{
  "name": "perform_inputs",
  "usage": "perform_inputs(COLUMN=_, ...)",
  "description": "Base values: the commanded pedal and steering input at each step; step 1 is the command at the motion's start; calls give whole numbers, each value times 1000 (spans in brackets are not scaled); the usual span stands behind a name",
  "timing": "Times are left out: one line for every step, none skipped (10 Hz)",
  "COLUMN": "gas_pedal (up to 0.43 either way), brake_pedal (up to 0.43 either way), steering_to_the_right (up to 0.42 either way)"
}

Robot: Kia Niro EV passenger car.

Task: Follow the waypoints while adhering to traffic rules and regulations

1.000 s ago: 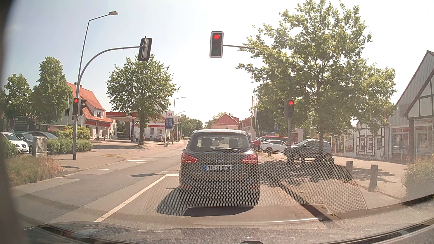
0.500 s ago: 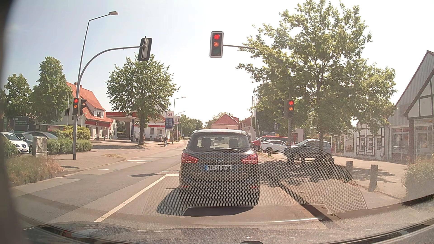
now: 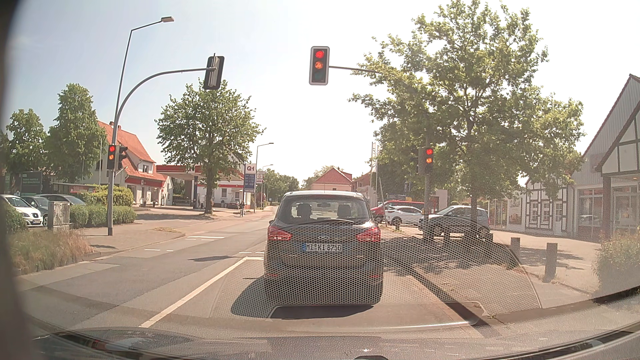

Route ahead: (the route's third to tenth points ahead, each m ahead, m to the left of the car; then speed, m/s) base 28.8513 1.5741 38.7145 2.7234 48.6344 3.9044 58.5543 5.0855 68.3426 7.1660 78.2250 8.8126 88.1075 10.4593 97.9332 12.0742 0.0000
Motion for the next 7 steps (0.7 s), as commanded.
perform_inputs(gas_pedal=0, brake_pedal=207, steering_to_the_right=-12)
perform_inputs(gas_pedal=0, brake_pedal=201, steering_to_the_right=-12)
perform_inputs(gas_pedal=0, brake_pedal=207, steering_to_the_right=-12)
perform_inputs(gas_pedal=0, brake_pedal=207, steering_to_the_right=-12)
perform_inputs(gas_pedal=0, brake_pedal=201, steering_to_the_right=-12)
perform_inputs(gas_pedal=0, brake_pedal=201, steering_to_the_right=-12)
perform_inputs(gas_pedal=0, brake_pedal=98, steering_to_the_right=-12)
